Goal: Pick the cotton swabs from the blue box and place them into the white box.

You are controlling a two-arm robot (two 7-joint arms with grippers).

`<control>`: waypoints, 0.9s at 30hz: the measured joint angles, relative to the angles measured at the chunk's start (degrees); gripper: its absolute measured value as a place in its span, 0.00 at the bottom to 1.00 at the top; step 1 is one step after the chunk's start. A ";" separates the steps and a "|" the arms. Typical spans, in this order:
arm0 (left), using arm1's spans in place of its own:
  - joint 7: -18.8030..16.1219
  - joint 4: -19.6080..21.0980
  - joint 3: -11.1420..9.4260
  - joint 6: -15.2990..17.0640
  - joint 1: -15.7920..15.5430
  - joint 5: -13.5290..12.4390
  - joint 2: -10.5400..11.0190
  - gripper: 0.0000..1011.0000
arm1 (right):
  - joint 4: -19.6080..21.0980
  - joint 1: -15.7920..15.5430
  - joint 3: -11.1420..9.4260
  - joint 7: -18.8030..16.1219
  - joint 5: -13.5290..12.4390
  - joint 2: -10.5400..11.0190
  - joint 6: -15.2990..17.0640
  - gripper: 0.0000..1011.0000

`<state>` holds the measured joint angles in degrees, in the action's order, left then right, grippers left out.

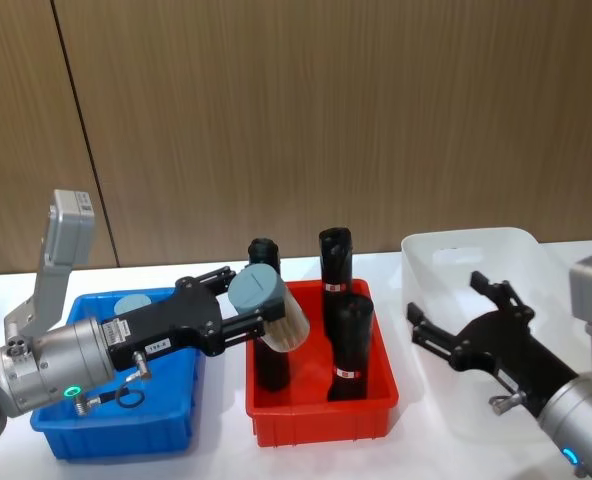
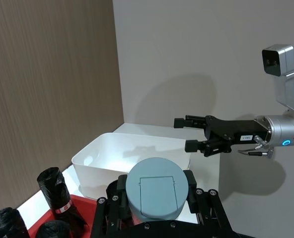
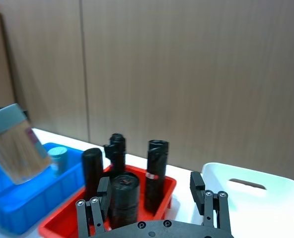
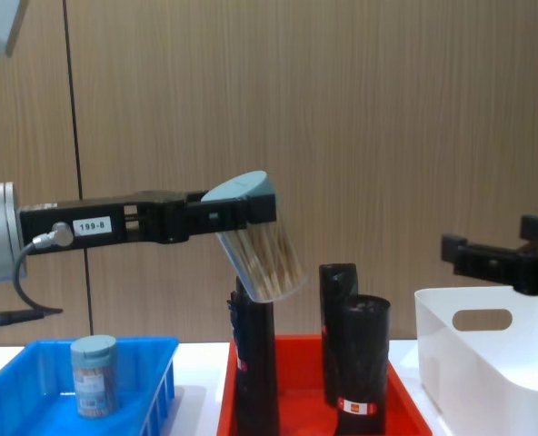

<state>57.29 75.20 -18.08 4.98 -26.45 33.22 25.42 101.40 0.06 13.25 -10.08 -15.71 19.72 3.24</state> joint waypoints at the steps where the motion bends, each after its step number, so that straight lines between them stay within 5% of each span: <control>1: 0.00 -0.01 -0.01 -0.01 -0.01 0.00 -0.01 0.66 | 0.01 0.08 0.02 -0.49 0.07 0.04 0.17 0.99; 27: 0.11 -0.11 -0.09 -0.02 -0.12 0.00 -0.10 0.66 | -2.52 7.71 1.12 -23.04 -0.15 0.34 9.97 0.99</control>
<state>57.40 75.09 -18.17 4.96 -26.58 33.22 25.32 98.89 7.78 14.37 -33.11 -15.86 20.05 13.21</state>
